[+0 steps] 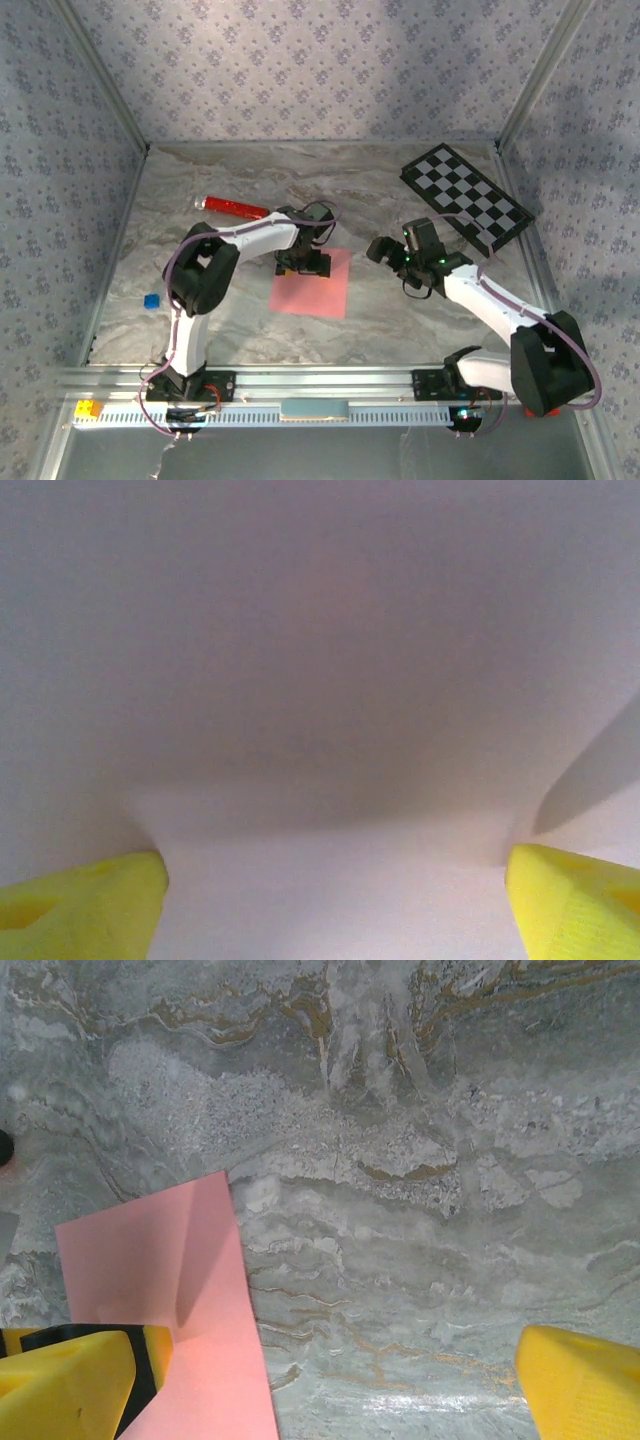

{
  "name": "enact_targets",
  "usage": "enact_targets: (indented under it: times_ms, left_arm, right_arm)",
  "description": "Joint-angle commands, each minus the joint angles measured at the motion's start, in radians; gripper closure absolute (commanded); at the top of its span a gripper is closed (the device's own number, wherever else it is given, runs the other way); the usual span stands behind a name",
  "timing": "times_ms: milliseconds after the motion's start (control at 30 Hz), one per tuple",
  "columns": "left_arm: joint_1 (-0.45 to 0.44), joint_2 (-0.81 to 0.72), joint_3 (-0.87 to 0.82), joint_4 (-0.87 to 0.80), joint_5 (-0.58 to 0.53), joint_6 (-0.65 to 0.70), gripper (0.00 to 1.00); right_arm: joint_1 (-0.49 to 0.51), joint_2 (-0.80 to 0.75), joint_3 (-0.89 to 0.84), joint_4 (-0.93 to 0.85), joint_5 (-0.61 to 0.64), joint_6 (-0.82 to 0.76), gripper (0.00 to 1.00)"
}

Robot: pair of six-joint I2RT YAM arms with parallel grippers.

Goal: Fold a paper plane with a square sheet of paper (pick it up from the middle)
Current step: First fold the square sheet of paper in half at the center of the table.

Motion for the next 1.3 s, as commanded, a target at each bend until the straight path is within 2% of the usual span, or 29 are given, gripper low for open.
enact_targets:
  times_ms: [0,267,433,833,967,1267]
  left_arm:
    - [-0.004,-0.027,-0.075,-0.066,-0.052,-0.053,0.11]
    - [-0.004,-0.08,-0.036,-0.067,-0.068,-0.057,0.1]
    - [-0.003,-0.073,-0.01,-0.062,-0.03,-0.059,0.09]
    - [-0.016,0.003,0.0,-0.079,-0.019,-0.084,0.08]
    - [-0.033,0.046,0.002,-0.106,-0.052,-0.079,0.07]
    - [-0.034,0.072,-0.018,-0.071,-0.03,-0.092,0.07]
  right_arm:
    - [-0.002,0.023,0.023,-0.011,-0.018,-0.008,0.01]
    - [0.023,0.052,0.076,-0.006,-0.016,-0.045,0.0]
    - [0.033,0.063,0.091,-0.017,-0.006,-0.055,0.01]
    - [0.039,0.065,0.085,-0.052,0.017,-0.048,0.0]
    - [0.041,0.078,0.087,-0.069,0.024,-0.041,0.0]
    - [0.053,0.075,0.107,-0.096,0.032,-0.031,0.0]
